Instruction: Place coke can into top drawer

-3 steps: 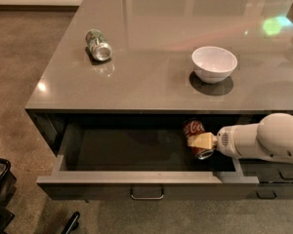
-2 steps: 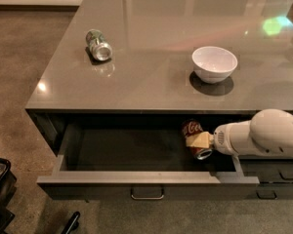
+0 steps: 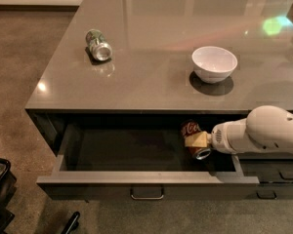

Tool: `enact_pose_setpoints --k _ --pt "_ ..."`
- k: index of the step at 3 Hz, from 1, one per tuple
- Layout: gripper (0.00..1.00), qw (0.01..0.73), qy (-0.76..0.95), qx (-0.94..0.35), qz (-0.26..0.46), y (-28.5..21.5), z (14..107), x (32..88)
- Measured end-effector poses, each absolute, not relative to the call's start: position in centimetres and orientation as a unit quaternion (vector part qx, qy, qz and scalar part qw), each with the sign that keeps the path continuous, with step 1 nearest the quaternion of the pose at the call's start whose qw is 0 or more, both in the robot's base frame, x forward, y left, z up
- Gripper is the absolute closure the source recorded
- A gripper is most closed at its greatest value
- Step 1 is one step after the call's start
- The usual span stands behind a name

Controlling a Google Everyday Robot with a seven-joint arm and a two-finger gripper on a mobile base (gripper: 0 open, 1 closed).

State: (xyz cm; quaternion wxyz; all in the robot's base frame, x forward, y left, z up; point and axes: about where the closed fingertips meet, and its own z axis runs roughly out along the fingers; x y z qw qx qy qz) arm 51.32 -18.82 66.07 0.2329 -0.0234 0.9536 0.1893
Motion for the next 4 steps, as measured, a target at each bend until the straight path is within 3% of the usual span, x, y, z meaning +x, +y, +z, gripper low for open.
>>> enact_pose_setpoints --k 2,3,4 --pt "0.11 0.233 0.954 -0.023 0.189 -18.82 66.07 51.32" --pt "0.0 0.233 0.954 -0.023 0.189 -18.82 66.07 51.32" --pt "0.0 0.233 0.954 -0.023 0.189 -18.81 66.07 51.32"
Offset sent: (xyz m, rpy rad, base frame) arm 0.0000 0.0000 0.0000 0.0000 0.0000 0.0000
